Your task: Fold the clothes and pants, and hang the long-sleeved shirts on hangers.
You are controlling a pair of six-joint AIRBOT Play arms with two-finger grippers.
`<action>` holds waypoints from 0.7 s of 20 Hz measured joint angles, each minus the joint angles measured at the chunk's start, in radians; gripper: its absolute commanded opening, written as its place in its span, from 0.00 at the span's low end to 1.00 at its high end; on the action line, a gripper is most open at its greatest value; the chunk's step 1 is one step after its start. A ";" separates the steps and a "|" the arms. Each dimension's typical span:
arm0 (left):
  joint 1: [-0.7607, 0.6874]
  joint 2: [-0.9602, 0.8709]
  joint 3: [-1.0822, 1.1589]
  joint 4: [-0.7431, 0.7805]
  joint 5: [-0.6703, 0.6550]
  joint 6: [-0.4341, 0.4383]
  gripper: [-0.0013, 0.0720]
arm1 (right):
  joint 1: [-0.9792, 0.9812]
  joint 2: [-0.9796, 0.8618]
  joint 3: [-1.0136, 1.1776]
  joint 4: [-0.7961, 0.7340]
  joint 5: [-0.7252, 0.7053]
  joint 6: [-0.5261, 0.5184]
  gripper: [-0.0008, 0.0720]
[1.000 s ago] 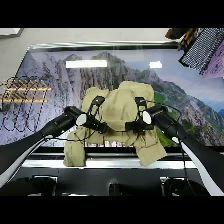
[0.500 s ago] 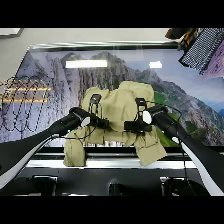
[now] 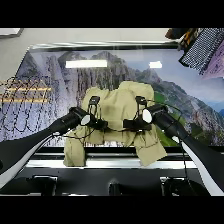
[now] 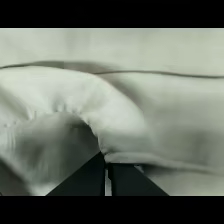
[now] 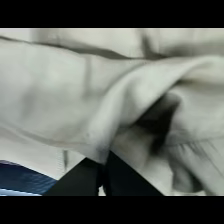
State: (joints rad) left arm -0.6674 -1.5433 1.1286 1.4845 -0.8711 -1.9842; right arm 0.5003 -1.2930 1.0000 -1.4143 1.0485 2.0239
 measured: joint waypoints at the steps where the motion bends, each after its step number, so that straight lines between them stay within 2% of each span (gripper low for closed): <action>1: 0.001 0.003 0.022 -0.013 -0.026 0.026 0.04 | 0.000 0.000 0.020 -0.004 0.007 0.003 0.05; 7: 0.060 0.068 0.251 -0.039 -0.306 0.163 0.04 | 0.000 0.004 0.252 -0.079 0.161 0.026 0.05; 10: 0.104 0.138 0.380 -0.040 -0.441 0.188 0.04 | 0.000 0.032 0.420 -0.100 0.257 0.029 0.05; 14: 0.140 0.247 0.545 -0.043 -0.546 0.198 0.04 | 0.000 0.084 0.666 -0.119 0.378 0.032 0.05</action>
State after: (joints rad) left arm -0.5274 -1.2964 1.6737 1.4410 -1.4166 -1.7866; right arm 0.5007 -1.2087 1.6665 -1.5333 1.4265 2.0560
